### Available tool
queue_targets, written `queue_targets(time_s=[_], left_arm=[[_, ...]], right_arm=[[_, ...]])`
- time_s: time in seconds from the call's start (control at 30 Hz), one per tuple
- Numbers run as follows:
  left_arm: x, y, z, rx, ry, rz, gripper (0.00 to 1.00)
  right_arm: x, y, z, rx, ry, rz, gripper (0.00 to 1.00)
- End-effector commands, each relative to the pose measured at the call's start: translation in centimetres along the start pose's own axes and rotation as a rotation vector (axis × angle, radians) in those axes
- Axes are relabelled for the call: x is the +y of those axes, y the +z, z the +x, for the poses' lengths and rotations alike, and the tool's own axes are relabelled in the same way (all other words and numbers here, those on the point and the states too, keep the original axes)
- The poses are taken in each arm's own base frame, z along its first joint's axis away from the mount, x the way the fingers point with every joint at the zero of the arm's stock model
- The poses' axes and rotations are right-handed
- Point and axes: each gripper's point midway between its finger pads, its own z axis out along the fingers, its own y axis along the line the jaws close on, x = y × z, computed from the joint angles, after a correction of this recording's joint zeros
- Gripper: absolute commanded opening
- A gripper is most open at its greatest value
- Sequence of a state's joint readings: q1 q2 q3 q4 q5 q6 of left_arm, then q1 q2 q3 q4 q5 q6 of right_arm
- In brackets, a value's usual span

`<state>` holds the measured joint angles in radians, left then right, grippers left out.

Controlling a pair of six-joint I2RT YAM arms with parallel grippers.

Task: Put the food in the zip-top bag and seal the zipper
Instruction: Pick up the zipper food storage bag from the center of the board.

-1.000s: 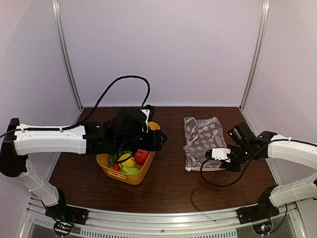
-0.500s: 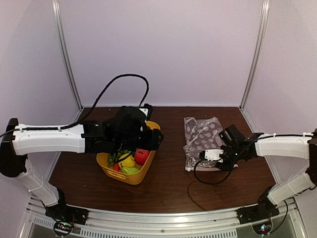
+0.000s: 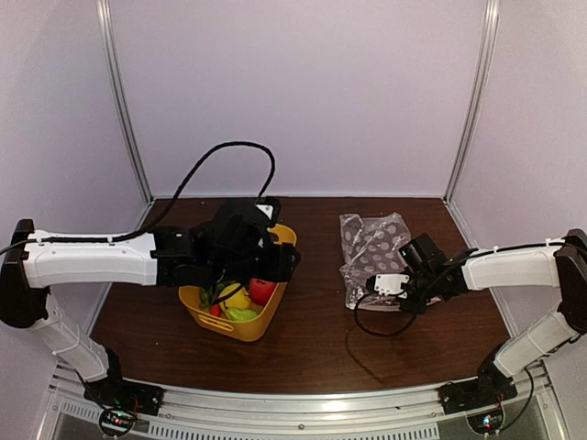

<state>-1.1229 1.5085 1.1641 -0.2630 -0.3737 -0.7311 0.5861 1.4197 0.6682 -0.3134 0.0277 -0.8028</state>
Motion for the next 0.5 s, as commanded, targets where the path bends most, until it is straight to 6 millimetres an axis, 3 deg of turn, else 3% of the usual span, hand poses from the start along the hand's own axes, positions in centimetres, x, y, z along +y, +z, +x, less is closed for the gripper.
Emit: queue_targets(time_s=[0.0, 0.07, 0.27, 0.37, 0.47], left_arm=[[0.3, -0.9, -0.3, -0.02, -0.007, 0.012, 0.61], [0.6, -1.2, -0.7, -0.032, -0.007, -0.001, 0.64], [1.9, -2.4, -2.3, -0.136, -0.067, -0.04, 0.93], [1.2, -1.8, -3.1, -0.189, -0.09, -0.013, 0.93], [-1.2, 0.1, -3.7, -0.2, -0.078, 0.06, 0.89]], right_arm=[[-2.5, -1.1, -1.2, -0.019, 0.053, 0.093, 0.07], [-3.5, -2.4, -1.9, -0.04, 0.091, 0.11, 0.02], [-8.2, -7.8, -5.4, -0.164, 0.262, 0.202, 0.0], [-10.8, -10.4, -7.3, -0.244, 0.394, 0.245, 0.0], [-12.6, -12.2, -9.2, -0.321, 0.508, 0.247, 0.0]])
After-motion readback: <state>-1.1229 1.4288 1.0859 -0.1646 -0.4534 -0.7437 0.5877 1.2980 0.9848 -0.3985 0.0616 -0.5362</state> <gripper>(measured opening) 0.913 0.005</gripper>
